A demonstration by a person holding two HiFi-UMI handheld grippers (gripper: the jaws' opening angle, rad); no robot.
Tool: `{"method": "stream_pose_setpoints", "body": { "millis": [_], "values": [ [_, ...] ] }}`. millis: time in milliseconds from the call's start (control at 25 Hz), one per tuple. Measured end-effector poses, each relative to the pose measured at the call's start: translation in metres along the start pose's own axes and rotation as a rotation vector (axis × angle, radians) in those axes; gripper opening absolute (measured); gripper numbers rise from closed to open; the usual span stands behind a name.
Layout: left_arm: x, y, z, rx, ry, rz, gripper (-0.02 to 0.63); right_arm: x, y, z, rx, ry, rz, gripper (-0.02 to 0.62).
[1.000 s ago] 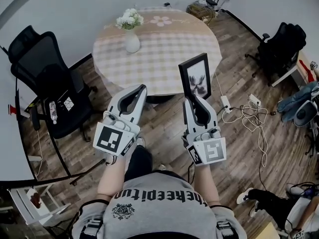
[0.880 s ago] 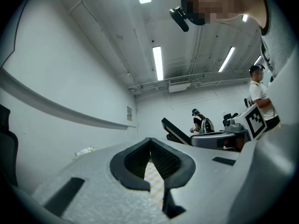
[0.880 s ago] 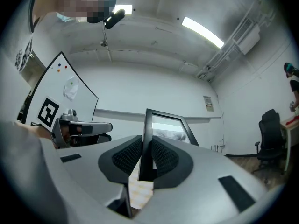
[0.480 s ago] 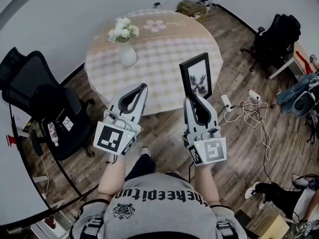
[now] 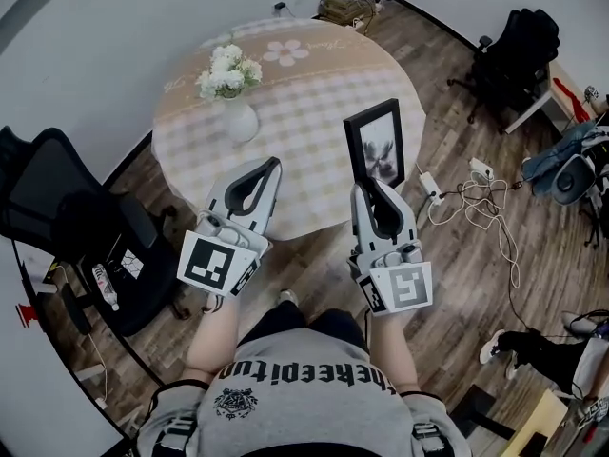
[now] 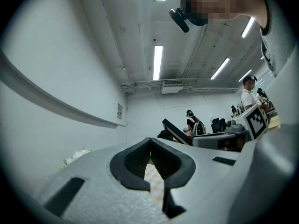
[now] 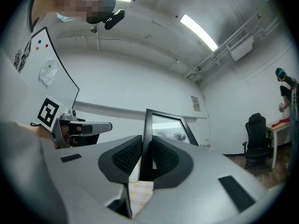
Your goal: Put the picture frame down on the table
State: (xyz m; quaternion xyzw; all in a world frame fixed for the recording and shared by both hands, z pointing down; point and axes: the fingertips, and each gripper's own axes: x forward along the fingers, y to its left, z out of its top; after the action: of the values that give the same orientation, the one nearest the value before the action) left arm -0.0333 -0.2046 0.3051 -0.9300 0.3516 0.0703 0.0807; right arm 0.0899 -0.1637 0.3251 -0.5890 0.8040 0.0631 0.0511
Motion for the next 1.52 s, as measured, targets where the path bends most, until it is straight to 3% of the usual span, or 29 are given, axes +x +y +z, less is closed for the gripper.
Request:
{"method": "stream_pose_setpoints", "body": {
  "millis": [760,1120,1520],
  "values": [
    [0.044,0.048,-0.032,-0.053,0.020,-0.024,0.015,0.061,-0.017,-0.034,0.002,0.083,-0.010,0.071],
    [0.081,0.072,-0.048,-0.065,0.040,0.026,0.015,0.106,-0.046,-0.064,0.031,0.146,0.044,0.071],
    [0.102,0.093,-0.080,-0.094,0.107,0.091,0.015,0.145,-0.067,-0.127,0.084,0.274,0.100,0.069]
  ]
}}
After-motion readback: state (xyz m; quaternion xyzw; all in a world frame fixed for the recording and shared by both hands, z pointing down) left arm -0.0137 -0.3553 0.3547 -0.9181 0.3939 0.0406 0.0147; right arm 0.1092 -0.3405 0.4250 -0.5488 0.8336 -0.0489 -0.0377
